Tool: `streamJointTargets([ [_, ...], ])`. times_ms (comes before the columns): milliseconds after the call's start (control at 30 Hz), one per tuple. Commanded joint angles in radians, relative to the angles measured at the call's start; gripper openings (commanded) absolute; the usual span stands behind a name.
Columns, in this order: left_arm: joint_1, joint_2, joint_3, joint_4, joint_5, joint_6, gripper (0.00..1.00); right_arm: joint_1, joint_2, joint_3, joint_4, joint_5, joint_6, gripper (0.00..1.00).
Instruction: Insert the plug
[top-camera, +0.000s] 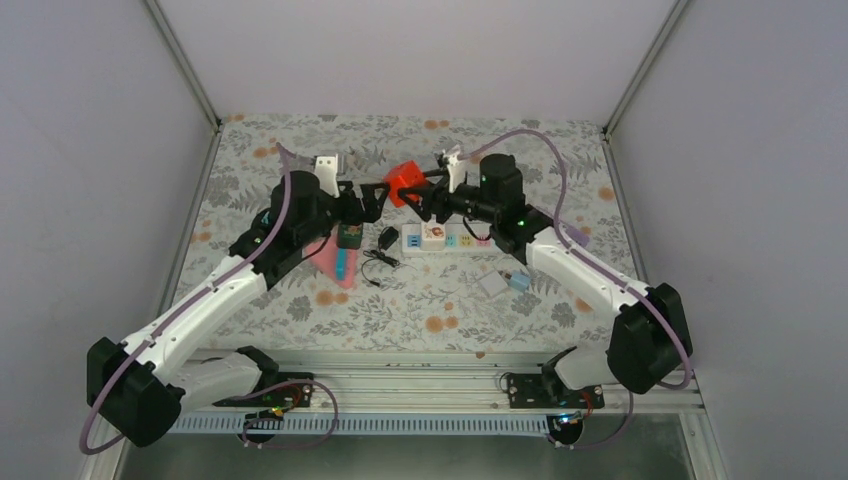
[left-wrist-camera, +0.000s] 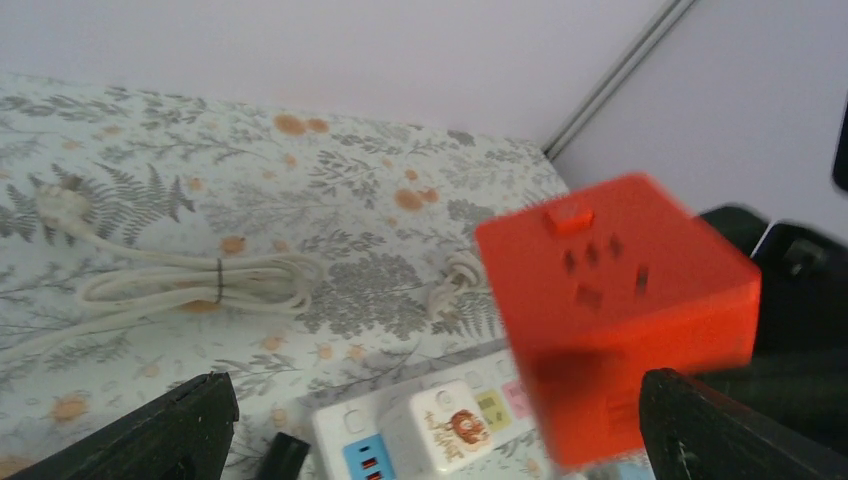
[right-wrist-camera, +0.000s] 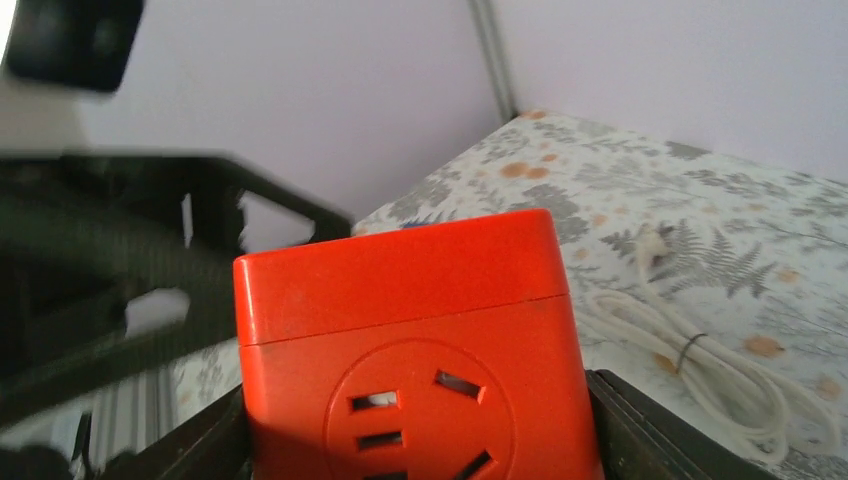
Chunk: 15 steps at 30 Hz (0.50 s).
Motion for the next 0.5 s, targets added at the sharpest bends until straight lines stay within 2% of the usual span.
streamJointTargets([
  [0, 0.024, -0.021, 0.07, 0.049, 0.085, -0.093, 1.0, 0.027, -0.051, -0.06, 0.115, -0.081, -0.161, 0.66],
  [167, 0.111, -0.07, 0.022, 0.084, 0.231, -0.11, 1.0, 0.026, -0.085, -0.071, 0.197, -0.172, -0.181, 0.67],
  [333, 0.122, -0.173, -0.087, 0.287, 0.381, -0.004, 1.0, 0.02, -0.067, 0.013, 0.183, -0.312, -0.094, 0.67],
  [467, 0.122, -0.205, -0.107, 0.407, 0.528, 0.054, 1.0, 0.005, -0.075, 0.07, 0.19, -0.43, -0.014, 0.68],
])
